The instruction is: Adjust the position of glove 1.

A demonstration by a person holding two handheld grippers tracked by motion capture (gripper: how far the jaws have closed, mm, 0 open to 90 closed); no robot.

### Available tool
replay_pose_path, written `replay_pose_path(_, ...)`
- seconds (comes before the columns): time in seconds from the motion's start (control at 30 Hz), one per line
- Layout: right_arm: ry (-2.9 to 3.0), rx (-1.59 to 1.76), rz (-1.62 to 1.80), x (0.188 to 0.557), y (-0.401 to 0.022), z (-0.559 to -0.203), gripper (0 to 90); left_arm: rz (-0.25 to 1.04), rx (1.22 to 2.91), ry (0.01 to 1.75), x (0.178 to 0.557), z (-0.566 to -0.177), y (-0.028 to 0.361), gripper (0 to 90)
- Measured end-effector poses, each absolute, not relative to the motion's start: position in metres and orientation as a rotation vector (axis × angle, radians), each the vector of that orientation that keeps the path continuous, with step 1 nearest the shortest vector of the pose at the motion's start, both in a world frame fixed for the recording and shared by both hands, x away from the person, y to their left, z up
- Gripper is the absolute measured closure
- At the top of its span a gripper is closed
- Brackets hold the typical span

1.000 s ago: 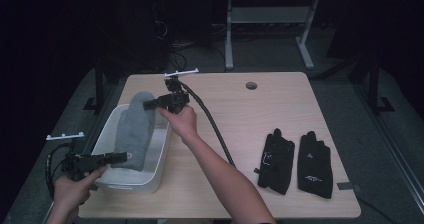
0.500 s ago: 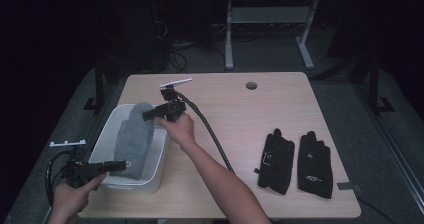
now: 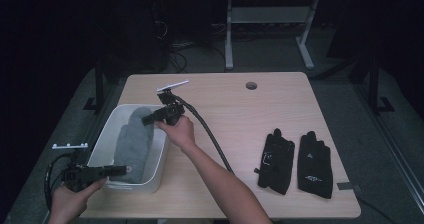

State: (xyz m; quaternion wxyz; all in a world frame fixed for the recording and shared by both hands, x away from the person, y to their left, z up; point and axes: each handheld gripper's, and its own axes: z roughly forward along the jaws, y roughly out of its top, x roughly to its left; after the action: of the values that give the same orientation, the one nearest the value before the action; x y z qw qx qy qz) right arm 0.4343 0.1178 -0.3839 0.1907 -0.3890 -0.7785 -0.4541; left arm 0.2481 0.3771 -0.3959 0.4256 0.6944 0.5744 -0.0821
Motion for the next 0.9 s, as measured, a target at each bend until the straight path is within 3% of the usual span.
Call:
replay_pose_path(0.3,-2.214,-1.068,-1.262,0.433,0.120,-0.384,73.6,-0.175,1.719,1.469,0.247,-0.395,0.379,33.3)
replay_pose_path(0.57,-2.300,-1.020,-1.172,0.431,0.129,-0.392,73.0,-0.138,1.685,1.460,0.245,-0.387,0.379,33.6)
replay_pose_path(0.8,-2.346,-1.064,-1.200,0.435,0.124,-0.385,51.6,-0.115,1.687,1.436,0.247,-0.383,0.375,33.7)
replay_pose_path(0.9,-2.329,-1.089,-1.213,0.439,0.115,-0.380,50.0,-0.092,1.682,1.430,0.247,-0.380,0.375,33.6)
